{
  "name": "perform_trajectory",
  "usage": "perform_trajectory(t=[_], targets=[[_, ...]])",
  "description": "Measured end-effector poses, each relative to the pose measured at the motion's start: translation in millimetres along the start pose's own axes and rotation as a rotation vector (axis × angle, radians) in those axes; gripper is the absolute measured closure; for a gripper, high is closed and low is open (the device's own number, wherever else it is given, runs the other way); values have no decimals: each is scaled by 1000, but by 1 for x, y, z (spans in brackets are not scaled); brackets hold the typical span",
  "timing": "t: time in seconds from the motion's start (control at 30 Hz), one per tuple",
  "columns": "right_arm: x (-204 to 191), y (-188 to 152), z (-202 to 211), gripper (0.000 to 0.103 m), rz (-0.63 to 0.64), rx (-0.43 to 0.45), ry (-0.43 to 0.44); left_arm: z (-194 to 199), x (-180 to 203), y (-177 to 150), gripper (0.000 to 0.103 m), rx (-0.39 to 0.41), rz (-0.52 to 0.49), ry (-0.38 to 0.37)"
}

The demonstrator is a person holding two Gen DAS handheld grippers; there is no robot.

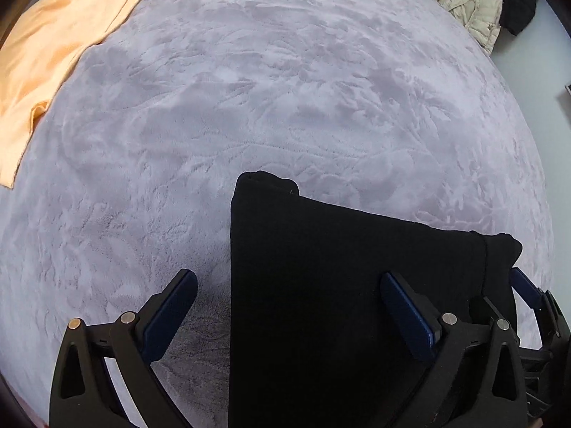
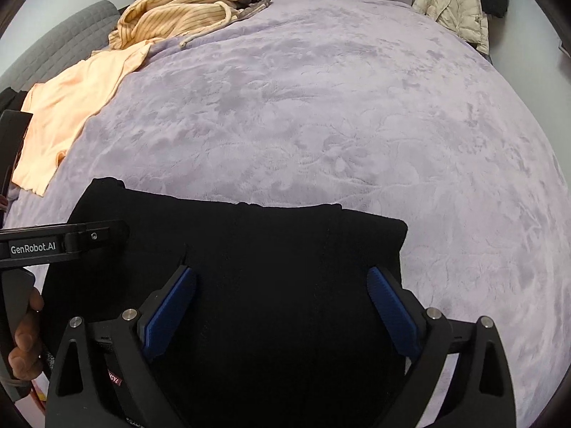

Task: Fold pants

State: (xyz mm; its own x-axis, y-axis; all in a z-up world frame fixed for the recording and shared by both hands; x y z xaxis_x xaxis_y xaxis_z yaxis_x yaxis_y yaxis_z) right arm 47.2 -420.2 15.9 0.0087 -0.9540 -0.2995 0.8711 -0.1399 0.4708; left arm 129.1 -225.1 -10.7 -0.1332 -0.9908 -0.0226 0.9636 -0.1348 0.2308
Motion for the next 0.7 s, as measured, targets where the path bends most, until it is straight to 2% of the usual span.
perform_trajectory(t=[0.13,0.23,0.3,0.37,0.57,0.7], targets=[[-14,15,27,5,-1,118,44,29,-4,21,0,128,29,33],[-25,16,16,4,34,79,51,28,-11,29,0,118,68,83],[-27,12,-1,1,72,32,0,10,-13,24,0,56,46,151],[-24,6,-15,1,93,-8,-55,-2,-10,17,0,39,11,150],[-27,-10,9,1,56,35,-81,13,-8,0,0,125,-43,163],[-37,-38,20,1,106,65,-130,25,-9,-20,0,160,-57,145]])
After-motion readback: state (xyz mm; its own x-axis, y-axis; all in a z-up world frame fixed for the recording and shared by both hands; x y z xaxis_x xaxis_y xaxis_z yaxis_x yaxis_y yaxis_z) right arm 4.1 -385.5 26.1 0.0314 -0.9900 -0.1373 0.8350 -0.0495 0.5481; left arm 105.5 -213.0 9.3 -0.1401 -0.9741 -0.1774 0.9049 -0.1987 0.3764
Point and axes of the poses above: each gripper's, at about its wrist camera, not at the fingertips, and z roughly against the way its jaws point, x to its right, y to its top, the point moved 7 cm from there along -z, roughly the way its jaws point, and after that the axes turned 12 degrees about y, right-handed, at the moved point
